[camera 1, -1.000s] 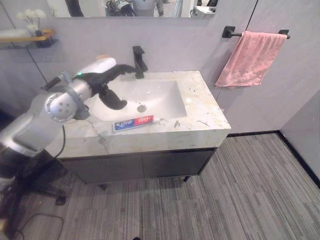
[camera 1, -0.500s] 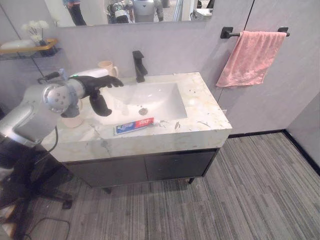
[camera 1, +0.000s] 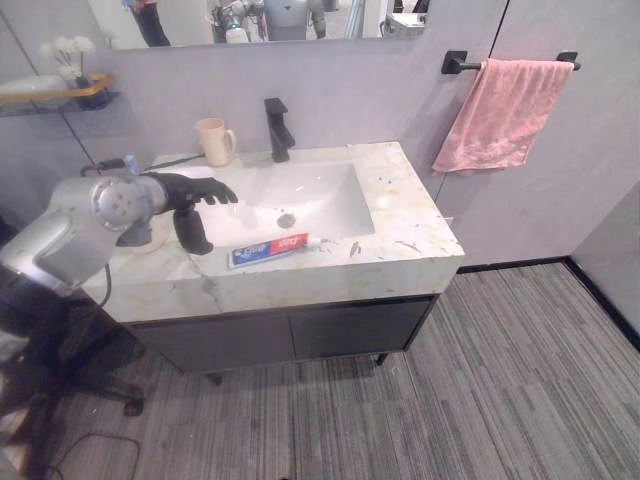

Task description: Organize the bathroom.

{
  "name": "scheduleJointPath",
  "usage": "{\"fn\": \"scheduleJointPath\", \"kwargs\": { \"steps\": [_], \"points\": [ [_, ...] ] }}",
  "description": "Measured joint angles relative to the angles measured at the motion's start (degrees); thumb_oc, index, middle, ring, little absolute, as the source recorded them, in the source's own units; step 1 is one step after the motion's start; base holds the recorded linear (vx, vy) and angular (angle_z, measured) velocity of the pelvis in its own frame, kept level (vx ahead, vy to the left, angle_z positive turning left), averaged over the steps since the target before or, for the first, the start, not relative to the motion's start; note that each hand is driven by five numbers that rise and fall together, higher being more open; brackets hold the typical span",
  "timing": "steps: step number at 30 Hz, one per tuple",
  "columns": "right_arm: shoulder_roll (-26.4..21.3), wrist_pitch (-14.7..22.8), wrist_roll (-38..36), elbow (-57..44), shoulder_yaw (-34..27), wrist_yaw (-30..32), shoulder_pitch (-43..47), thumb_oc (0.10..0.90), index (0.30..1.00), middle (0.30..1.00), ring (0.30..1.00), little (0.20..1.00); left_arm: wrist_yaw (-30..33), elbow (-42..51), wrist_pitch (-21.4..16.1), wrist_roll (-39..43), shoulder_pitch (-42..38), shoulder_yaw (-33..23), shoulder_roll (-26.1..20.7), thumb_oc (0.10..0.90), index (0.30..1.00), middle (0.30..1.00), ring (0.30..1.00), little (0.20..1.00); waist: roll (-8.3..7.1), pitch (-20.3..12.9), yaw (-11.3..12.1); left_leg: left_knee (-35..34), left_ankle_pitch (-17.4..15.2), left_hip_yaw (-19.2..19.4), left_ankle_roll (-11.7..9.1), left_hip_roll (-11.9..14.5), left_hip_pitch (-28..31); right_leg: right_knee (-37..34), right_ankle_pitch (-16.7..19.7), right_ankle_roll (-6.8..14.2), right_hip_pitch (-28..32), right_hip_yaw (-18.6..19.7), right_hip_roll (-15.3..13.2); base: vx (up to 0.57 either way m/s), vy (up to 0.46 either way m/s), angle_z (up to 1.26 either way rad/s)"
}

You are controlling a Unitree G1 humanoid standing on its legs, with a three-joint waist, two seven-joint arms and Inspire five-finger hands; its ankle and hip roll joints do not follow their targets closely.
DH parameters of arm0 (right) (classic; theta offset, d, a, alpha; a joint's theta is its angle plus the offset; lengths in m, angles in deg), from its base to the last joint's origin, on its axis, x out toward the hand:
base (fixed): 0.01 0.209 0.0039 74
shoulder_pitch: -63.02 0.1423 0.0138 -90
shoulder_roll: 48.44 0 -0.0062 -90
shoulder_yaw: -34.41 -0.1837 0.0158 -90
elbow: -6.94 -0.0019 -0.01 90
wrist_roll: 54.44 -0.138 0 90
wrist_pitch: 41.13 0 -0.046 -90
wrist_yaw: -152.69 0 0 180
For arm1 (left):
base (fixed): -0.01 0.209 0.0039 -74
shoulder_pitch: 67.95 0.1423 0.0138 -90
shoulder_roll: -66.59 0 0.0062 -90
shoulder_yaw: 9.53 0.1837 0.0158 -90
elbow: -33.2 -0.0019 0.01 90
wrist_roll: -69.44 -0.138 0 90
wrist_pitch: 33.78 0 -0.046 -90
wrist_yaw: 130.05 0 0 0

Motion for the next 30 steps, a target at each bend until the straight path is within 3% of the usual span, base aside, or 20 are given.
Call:
{"fn": "scheduleJointPath", "kwargs": {
  "steps": [15,30],
  "points": [
    [0.00,0.04,0.00,0.02,-0.03,-0.05,-0.17,0.800,0.900,0.900,0.900,0.900,-4.61,2.25,0.80,-0.44,6.59,-1.42,2.66,0.800,0.900,0.900,0.900,0.900,0.06,-0.02,-0.04,-0.01,-0.06,0.42,-0.07,0.06,-0.02,-0.25,0.05,0.08,-0.48,0.44,-0.01,0.00,0.000,0.00],
    [0.00,0.08,0.07,0.10,-0.03,-0.06,-0.52,0.800,0.900,0.900,0.900,0.900,-4.80,6.55,5.21,-2.43,6.87,-5.47,6.61,0.800,0.900,0.900,0.900,0.900,0.17,0.17,-0.34,-0.01,-0.17,1.12,-0.17,0.15,-0.34,-1.09,0.40,0.24,-0.74,0.76,0.00,0.00,-0.004,-0.01]
  ]
}}
